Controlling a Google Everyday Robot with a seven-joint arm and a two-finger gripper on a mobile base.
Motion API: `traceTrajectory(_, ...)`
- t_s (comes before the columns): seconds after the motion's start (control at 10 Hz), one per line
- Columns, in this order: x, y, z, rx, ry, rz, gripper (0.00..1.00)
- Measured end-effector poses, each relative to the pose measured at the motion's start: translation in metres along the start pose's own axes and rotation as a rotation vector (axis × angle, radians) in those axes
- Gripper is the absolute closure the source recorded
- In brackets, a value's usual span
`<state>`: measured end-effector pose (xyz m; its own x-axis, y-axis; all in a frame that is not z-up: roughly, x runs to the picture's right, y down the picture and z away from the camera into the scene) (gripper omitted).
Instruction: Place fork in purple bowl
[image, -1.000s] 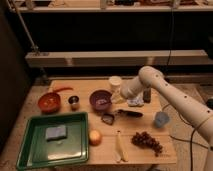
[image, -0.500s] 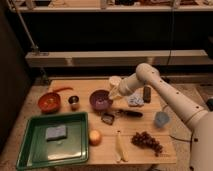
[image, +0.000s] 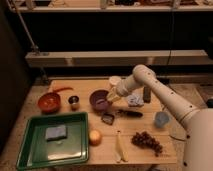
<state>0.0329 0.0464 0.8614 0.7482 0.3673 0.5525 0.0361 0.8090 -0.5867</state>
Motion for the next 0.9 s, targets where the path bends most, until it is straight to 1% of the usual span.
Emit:
traceTrajectory(0.3,-0.007,-0.001,0.009,-0.008,0.005,-0.023,0.20)
traceTrajectory(0.4,-0.010,0.000,0.011,-0.019,-0.005,-0.041,0.20)
traceTrajectory(0.5,-0.013,0.004,0.012,-0.033,-0.009,-0.063,0.20)
traceTrajectory(0.6,-0.029,0.014,0.013,-0.052,-0.018,-0.118,0.20)
traceTrajectory(0.7,-0.036,0.018,0.015,-0.058,-0.021,-0.138,0.20)
traceTrajectory(0.9,-0.034,0.018,0.013,-0.055,-0.020,-0.135,0.20)
